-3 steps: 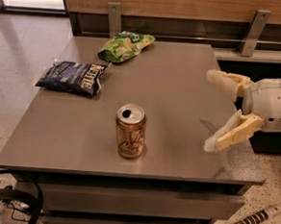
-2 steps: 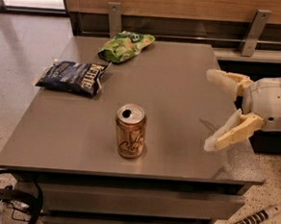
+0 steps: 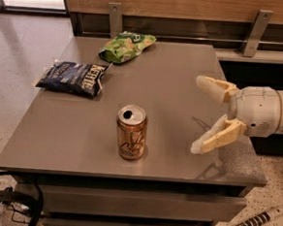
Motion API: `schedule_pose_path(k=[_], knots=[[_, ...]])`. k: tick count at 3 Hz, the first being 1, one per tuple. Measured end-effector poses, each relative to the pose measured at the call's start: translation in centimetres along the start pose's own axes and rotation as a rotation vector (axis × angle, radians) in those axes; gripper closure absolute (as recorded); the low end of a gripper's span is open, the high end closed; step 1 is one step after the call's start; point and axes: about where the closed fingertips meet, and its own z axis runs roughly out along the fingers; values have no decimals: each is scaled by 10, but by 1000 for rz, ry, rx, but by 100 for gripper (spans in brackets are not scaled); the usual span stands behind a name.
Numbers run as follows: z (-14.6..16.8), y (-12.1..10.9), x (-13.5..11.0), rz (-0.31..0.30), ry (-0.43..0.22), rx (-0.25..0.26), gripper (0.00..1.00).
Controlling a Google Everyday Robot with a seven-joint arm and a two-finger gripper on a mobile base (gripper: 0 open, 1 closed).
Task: Move orange can near green rice chip bag
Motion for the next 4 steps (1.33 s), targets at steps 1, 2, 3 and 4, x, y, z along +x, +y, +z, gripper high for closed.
schedule_pose_path(k=[1, 2, 3, 4], knots=[[13, -3, 7, -9, -28, -10, 0], [30, -5, 12, -25, -39, -29, 0], [42, -2, 17, -39, -47, -47, 0], [54, 9, 22, -55, -56, -68, 0]])
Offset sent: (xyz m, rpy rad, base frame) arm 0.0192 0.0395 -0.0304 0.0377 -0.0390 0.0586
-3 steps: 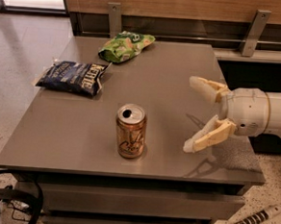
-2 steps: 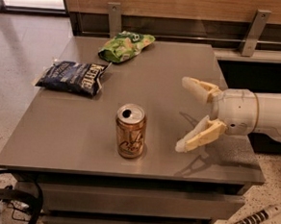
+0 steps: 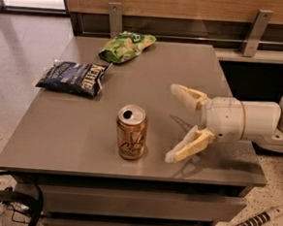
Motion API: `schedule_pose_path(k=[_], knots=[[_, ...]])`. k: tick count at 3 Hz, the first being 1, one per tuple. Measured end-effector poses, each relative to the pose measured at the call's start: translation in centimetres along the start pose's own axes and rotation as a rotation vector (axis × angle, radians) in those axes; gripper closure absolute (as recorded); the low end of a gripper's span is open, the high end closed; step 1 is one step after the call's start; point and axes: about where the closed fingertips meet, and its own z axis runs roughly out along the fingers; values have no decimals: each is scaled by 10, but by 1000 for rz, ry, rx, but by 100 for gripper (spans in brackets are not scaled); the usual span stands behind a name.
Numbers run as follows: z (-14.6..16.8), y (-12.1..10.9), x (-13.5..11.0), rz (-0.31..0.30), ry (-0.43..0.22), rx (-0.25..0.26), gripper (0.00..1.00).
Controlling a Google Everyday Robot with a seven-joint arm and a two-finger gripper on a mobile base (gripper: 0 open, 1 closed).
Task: Move orange can near green rice chip bag
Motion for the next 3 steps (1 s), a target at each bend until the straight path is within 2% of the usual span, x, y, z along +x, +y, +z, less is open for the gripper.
schedule_pose_path(k=[3], knots=[[65, 38, 6, -37, -19, -122, 2]])
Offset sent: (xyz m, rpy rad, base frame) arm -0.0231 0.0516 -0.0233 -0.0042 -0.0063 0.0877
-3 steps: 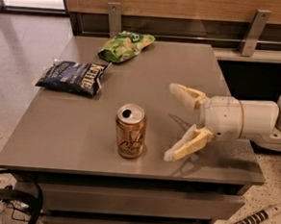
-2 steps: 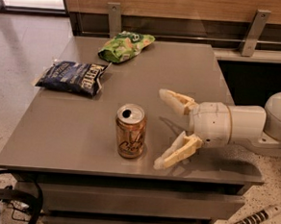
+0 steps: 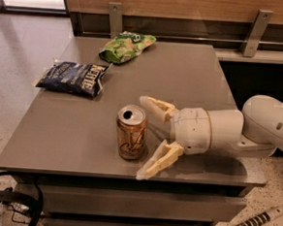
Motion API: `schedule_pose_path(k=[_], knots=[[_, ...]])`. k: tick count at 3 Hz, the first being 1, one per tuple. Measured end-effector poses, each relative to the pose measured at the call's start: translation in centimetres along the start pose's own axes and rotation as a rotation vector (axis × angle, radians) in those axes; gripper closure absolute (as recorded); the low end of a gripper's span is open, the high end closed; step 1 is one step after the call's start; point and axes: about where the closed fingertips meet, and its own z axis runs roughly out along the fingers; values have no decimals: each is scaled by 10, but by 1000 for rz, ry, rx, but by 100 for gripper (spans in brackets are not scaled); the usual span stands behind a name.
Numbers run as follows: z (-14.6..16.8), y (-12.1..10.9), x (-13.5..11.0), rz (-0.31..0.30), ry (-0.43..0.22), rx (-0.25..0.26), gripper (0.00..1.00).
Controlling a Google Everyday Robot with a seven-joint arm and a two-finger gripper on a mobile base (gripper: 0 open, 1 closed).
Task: Move orange can near green rice chip bag
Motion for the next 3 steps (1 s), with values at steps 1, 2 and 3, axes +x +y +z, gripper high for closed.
schedule_pose_path(k=[1, 2, 3], knots=[[16, 7, -4, -20, -10, -42, 32], [16, 7, -5, -20, -9, -42, 56], [17, 8, -6, -22, -9, -46, 79]])
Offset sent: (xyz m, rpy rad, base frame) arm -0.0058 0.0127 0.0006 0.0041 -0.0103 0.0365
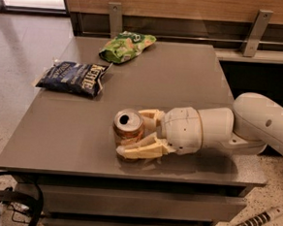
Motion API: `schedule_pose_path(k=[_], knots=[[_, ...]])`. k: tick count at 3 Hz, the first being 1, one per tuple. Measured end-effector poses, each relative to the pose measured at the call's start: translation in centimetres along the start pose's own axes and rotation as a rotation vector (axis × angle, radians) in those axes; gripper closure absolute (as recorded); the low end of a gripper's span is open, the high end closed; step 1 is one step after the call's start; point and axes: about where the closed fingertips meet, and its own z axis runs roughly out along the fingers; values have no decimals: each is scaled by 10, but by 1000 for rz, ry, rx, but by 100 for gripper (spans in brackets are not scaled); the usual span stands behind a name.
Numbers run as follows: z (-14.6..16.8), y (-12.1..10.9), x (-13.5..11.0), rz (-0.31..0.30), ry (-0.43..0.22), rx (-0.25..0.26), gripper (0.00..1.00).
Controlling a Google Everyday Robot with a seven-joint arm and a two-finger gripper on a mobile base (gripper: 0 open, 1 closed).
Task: Move orange can near green rice chip bag
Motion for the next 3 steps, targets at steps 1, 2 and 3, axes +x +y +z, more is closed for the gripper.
schedule_pose_path(k=[1, 2, 3], knots=[[2, 1, -1, -2, 0, -5, 100], [2, 1, -1, -2, 0, -5, 100], [-33, -33, 4, 54, -64, 87, 100]])
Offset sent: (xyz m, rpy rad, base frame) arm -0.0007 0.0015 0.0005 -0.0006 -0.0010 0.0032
